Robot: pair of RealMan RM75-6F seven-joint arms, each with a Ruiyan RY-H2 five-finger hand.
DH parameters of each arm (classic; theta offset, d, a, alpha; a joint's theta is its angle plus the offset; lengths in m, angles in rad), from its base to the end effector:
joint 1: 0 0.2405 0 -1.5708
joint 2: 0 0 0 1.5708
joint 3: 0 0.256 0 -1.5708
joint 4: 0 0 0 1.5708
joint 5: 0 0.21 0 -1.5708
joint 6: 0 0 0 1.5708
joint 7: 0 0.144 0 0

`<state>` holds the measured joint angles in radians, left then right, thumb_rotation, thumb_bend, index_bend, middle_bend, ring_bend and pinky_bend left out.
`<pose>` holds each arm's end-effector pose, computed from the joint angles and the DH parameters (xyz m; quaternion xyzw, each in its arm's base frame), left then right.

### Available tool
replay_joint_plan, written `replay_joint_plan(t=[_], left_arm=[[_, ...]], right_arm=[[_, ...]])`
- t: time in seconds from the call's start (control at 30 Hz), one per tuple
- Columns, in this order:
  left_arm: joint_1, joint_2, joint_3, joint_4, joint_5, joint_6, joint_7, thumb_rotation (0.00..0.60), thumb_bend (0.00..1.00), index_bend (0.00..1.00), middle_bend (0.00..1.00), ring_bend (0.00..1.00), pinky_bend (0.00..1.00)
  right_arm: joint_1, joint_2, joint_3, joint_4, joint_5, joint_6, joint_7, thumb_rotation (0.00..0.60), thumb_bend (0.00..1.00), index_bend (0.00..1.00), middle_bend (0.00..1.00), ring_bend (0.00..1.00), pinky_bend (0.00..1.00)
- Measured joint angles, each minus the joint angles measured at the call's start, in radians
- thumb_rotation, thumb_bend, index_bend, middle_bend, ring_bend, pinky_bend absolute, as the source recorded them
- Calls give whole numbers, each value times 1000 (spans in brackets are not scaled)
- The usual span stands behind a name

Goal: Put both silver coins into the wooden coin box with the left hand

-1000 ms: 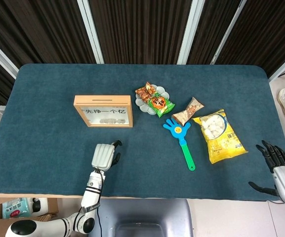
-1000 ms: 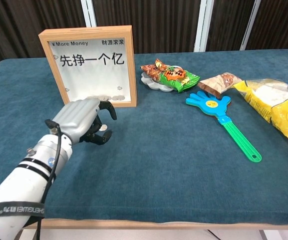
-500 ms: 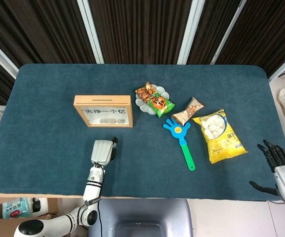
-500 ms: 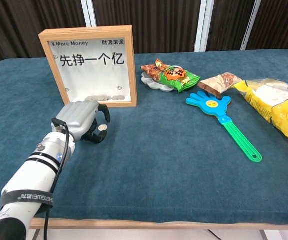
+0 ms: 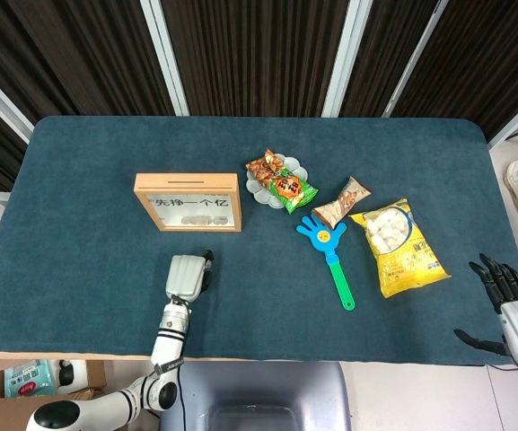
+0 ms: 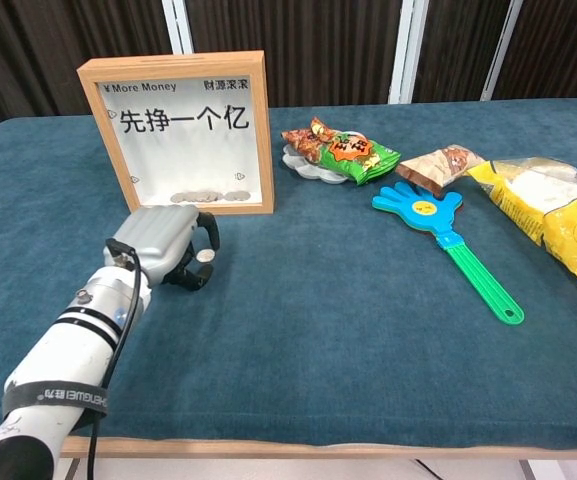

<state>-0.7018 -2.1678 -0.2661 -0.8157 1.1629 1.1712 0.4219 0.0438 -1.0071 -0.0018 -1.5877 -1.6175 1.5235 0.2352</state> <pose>-0.1469 0.3323 -0.1268 -0.6643 -0.3600 -0.3763 0.5362 -0.3169 -0.1573 0.1884 0.6025 -0.4124 0.4181 0.5405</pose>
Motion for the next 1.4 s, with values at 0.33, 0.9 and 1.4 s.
replay_joint_plan(t=[0.33, 0.9, 1.4], left_arm=[[9, 9, 2, -3, 5, -18, 28, 600, 416, 441, 1000, 1000, 1000], [12, 8, -1, 16, 19, -27, 43, 600, 419, 446, 1000, 1000, 1000], [12, 1, -2, 39, 31, -31, 40, 600, 418, 483, 1000, 1000, 1000]], right_arm=[[0, -1, 0, -2, 1, 0, -4, 600, 154, 0, 0, 0, 0], [0, 0, -1, -3, 0, -1, -5, 600, 154, 0, 0, 0, 0], [1, 0, -1, -4, 0, -2, -8, 600, 154, 0, 0, 0, 0]])
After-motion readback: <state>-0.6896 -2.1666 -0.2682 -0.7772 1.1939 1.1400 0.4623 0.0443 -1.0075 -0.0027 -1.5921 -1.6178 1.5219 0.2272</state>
